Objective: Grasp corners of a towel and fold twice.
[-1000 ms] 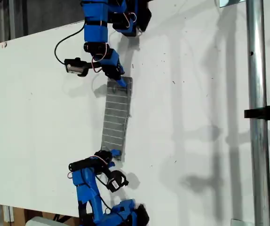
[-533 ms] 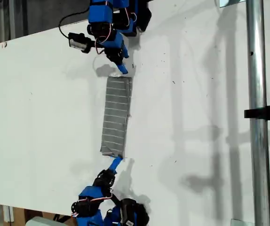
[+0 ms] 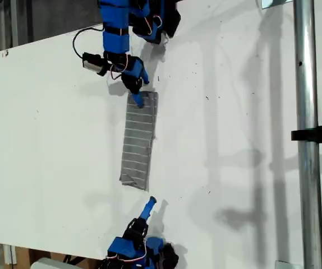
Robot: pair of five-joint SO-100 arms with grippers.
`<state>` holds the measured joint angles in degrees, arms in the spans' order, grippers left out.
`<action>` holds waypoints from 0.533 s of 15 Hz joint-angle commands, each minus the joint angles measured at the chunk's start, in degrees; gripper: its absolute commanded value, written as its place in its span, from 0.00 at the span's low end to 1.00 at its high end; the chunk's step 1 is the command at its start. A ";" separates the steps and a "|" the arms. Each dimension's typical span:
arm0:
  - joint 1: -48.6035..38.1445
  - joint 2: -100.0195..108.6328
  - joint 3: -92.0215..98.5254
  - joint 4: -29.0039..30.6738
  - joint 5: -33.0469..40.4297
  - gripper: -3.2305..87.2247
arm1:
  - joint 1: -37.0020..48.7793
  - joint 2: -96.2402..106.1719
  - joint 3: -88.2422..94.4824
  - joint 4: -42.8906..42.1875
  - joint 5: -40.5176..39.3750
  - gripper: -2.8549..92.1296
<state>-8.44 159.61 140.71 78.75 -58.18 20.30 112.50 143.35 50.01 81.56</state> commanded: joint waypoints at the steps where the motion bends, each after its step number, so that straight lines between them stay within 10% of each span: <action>1: 0.88 1.41 -0.62 -0.70 -0.53 0.45 | -0.18 -11.07 -9.93 -5.71 -1.93 0.43; 5: 1.05 2.55 -0.18 -0.79 -0.62 0.43 | -2.72 -16.96 -11.16 -21.71 -1.67 0.31; 8: 1.32 4.39 0.09 -0.70 -0.35 0.42 | -4.13 -15.29 -13.27 -11.60 -2.81 0.03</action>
<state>-7.56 163.74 141.15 78.75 -58.45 17.31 95.89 133.07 31.38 79.80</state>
